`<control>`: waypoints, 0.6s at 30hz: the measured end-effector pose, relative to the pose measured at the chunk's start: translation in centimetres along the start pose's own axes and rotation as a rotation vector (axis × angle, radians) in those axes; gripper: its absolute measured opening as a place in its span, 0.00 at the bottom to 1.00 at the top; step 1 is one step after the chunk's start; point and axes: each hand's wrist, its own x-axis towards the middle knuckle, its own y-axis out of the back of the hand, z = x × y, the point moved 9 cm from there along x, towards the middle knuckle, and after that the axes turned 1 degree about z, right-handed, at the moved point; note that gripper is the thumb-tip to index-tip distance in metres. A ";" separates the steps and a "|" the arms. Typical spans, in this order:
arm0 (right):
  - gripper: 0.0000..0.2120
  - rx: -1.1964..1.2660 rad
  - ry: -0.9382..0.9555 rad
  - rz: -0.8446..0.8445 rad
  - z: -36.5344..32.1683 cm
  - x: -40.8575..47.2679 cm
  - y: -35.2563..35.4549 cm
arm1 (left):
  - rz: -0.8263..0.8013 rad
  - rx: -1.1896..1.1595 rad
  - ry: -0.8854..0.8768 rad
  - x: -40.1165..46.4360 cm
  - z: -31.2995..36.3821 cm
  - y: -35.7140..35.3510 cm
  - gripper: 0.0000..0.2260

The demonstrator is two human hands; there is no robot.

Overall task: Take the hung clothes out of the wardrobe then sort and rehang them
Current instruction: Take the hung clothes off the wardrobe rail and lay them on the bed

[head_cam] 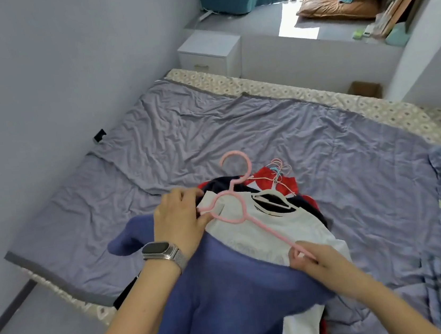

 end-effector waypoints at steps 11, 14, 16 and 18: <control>0.09 -0.272 -0.330 0.274 12.2 10.9 10.4 | 0.046 -0.310 0.112 -4.2 -5.0 -1.7 0.13; 0.28 -0.422 -0.539 0.324 15.9 11.2 8.0 | 0.031 -0.317 0.196 -6.2 -7.4 -2.8 0.12; 0.34 -0.447 -0.540 0.221 15.9 11.6 3.0 | 0.026 -0.319 0.245 -7.7 -8.8 -3.4 0.12; 0.35 -0.444 -0.417 0.075 13.7 11.5 -3.6 | 0.032 -0.309 0.294 -9.4 -10.1 -3.5 0.12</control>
